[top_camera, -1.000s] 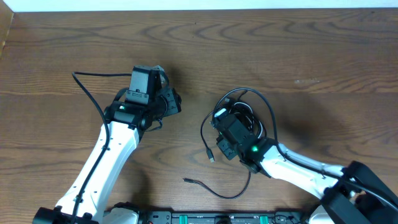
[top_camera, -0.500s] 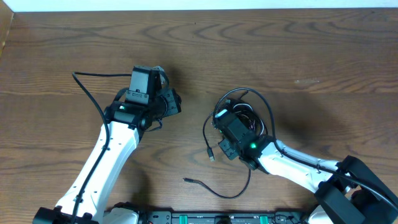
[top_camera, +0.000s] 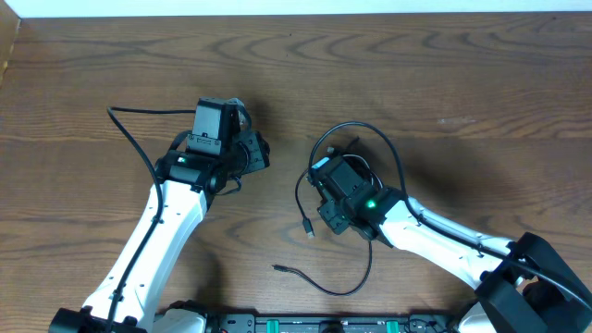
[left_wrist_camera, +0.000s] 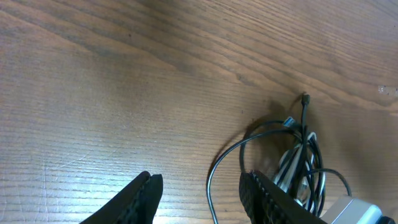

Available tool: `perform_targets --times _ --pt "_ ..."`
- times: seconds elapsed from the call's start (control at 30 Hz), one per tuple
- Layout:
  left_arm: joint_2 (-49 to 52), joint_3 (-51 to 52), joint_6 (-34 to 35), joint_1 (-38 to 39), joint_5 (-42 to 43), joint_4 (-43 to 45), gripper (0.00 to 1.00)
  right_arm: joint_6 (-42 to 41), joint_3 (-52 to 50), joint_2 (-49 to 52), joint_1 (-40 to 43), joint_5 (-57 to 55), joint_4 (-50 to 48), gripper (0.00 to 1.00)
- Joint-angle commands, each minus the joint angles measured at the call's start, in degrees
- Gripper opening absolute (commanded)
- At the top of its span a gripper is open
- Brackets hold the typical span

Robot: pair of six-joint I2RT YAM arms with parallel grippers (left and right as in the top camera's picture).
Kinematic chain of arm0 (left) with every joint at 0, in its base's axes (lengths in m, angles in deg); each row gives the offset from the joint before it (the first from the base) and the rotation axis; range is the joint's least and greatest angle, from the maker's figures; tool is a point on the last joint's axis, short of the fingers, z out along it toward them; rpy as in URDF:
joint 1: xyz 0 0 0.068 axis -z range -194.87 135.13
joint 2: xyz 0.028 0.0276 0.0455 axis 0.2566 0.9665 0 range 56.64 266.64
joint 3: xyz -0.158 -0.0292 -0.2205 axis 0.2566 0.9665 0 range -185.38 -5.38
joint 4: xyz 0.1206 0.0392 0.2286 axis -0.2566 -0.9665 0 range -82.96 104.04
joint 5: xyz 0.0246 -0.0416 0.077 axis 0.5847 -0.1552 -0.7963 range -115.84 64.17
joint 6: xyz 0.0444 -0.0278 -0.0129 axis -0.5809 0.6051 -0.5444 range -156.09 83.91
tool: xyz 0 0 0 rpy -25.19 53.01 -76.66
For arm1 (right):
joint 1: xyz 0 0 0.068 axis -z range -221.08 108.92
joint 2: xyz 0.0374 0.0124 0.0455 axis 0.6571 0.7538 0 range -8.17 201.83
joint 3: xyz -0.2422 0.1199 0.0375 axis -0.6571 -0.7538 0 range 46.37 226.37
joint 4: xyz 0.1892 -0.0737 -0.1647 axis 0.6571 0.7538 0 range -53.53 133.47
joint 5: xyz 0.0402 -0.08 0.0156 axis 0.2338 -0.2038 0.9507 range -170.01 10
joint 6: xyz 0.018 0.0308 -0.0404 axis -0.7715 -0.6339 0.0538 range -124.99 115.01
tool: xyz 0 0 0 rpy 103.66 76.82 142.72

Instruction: Untangle cables

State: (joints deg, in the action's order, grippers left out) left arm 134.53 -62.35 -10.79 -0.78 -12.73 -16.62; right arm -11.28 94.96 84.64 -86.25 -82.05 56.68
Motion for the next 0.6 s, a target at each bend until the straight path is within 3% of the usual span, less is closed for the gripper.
perform_targets --times 0.0,0.17,0.4,0.57 --pt "-1.14 -1.36 -0.13 -0.15 -1.01 -0.2 0.47 0.15 1.31 -0.04 0.68 1.03 0.44 0.34" --pt "-1.14 -1.36 -0.11 -0.15 -1.01 -0.2 0.47 -1.73 1.36 -0.26 1.4 0.98 0.48 0.35" --pt "-1.14 -1.36 -0.11 -0.15 -0.96 -0.22 0.47 -1.81 1.31 -0.07 4.35 0.94 1.29 0.24" --pt "-1.14 -1.36 -0.11 -0.15 -0.96 -0.81 0.47 -1.79 1.01 0.15 5.11 0.94 1.51 0.22"
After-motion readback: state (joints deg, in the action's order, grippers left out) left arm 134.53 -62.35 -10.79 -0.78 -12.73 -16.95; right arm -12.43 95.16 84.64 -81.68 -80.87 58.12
